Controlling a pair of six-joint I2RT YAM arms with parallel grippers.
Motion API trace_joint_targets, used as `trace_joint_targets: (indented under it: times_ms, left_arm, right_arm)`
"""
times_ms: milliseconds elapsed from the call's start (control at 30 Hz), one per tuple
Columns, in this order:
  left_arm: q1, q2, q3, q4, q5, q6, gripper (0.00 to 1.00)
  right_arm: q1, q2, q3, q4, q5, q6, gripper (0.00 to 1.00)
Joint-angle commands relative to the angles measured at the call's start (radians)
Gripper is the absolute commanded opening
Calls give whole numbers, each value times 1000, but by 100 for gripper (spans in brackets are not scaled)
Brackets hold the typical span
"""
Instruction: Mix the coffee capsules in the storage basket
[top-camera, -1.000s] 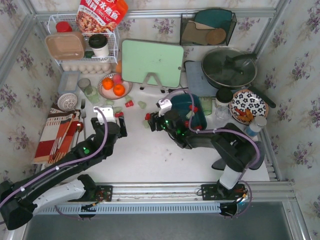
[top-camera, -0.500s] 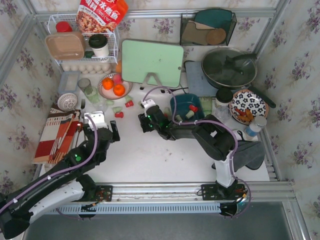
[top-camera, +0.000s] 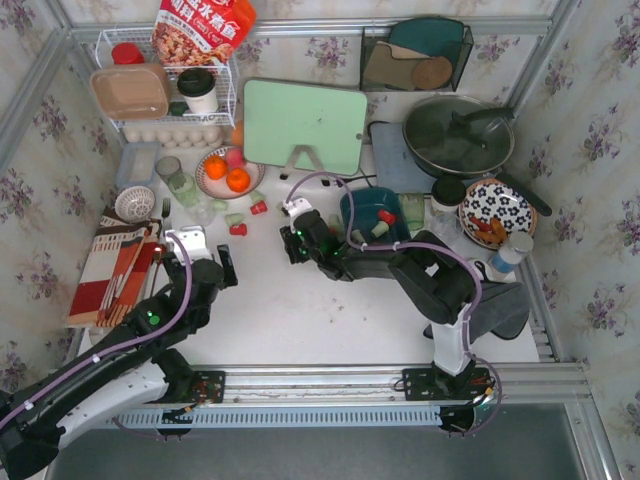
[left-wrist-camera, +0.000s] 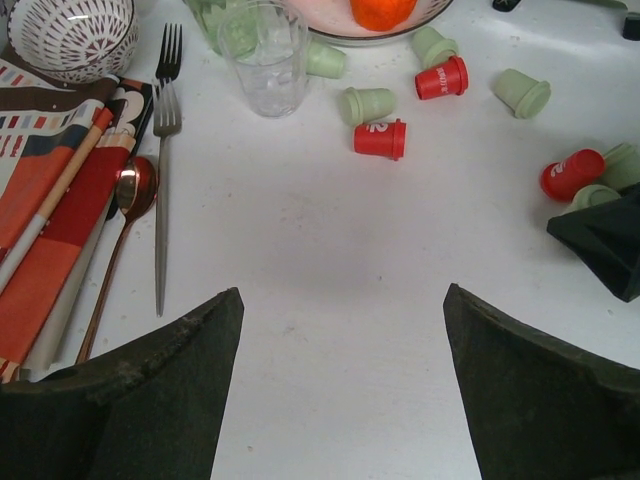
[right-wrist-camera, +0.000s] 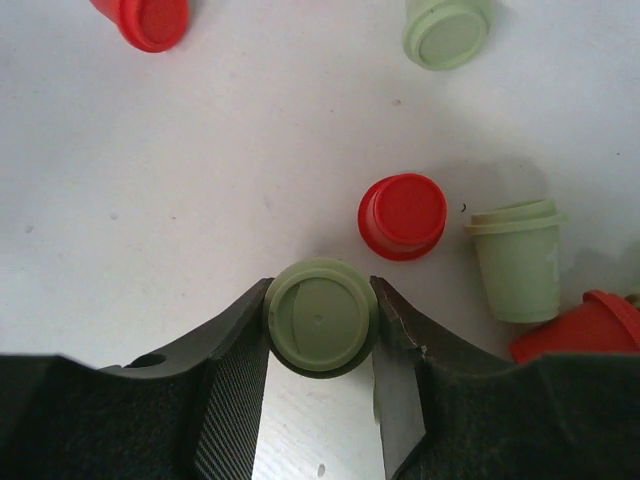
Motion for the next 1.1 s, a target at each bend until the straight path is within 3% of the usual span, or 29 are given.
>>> trace_joint_targets:
  times_ms: [0, 167, 300, 467, 567, 767, 1000, 1067]
  left_arm:
    - [2, 1, -4, -18, -20, -22, 83]
    - [2, 1, -5, -33, -42, -35, 83]
    - [2, 14, -12, -16, -44, -43, 83]
    - [3, 81, -11, 33, -16, -58, 83]
    - [3, 145, 14, 43, 19, -65, 84]
    - [3, 287, 85, 46, 164, -11, 84]
    - [5, 547, 173, 235, 490, 159, 84]
    - [5, 643, 229, 259, 549, 186, 83]
  right_arm:
    - [1, -68, -30, 48, -10, -9, 31]
    - [0, -244, -107, 44, 85, -89, 31]
    - [-7, -408, -233, 85, 250, -148, 31]
    - [-26, -597, -462, 238, 435, -118, 30]
    - [-57, -609, -581, 387, 531, -86, 30]
    - [-201, -541, -528, 207, 444, 130, 36]
    - [-220, -494, -485, 144, 395, 156, 58]
    - [-223, -495, -484, 142, 386, 157, 61]
